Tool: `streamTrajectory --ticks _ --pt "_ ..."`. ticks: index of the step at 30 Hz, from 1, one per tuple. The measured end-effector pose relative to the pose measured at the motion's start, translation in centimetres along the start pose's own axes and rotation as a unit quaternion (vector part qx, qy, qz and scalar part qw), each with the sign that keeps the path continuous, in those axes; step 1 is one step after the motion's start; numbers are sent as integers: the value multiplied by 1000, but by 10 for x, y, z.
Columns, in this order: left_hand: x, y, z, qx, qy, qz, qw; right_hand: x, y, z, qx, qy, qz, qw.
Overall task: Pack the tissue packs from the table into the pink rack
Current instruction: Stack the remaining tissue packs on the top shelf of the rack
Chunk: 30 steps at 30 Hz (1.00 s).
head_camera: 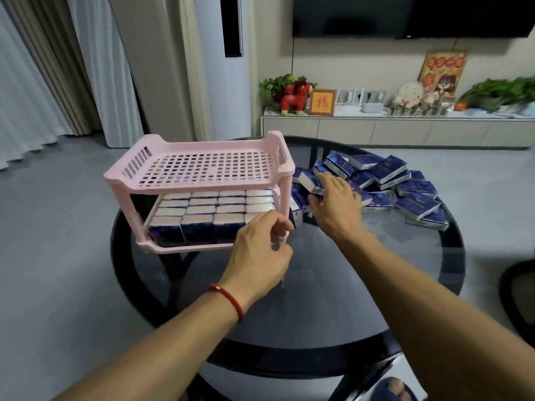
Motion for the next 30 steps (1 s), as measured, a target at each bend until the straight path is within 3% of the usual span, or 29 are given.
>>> streamTrajectory --ticks 4,8,12,15,17,22,25,28,30 --pt "-14 6 -1 22 -28 21 999 -3 12 2 4 3 -41 999" --pt "-15 6 -3 34 -51 29 998 22 3 -1 -27 165 -152 974" --pt "-12 8 -9 46 -94 16 994 56 -22 -16 -120 387 -184 896" --pt "-16 6 -11 78 -154 7 985 65 -50 -14 -176 548 -129 808" --pt "-20 2 -11 96 -185 -6 978 71 -67 -10 -185 576 -90 791" --pt "-56 -7 -7 161 -245 100 951 66 -98 12 -118 549 65 825" --pt "-58 -9 4 189 -254 99 943 55 -101 3 -124 489 100 857" --pt "-50 -5 16 216 -279 77 932 49 -82 -43 -101 256 29 961" --pt "-46 -4 23 225 -300 72 924 43 -67 -62 -71 86 7 994"
Point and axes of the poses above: each hand's wrist, its own y-axis towards the middle knuckle, its own x-axis out of the back of the hand, z = x × y, the point moved 8 cm from there along y, towards the middle knuckle, and after that the axes turned 14 degrees about x, right-handed, at the moved point
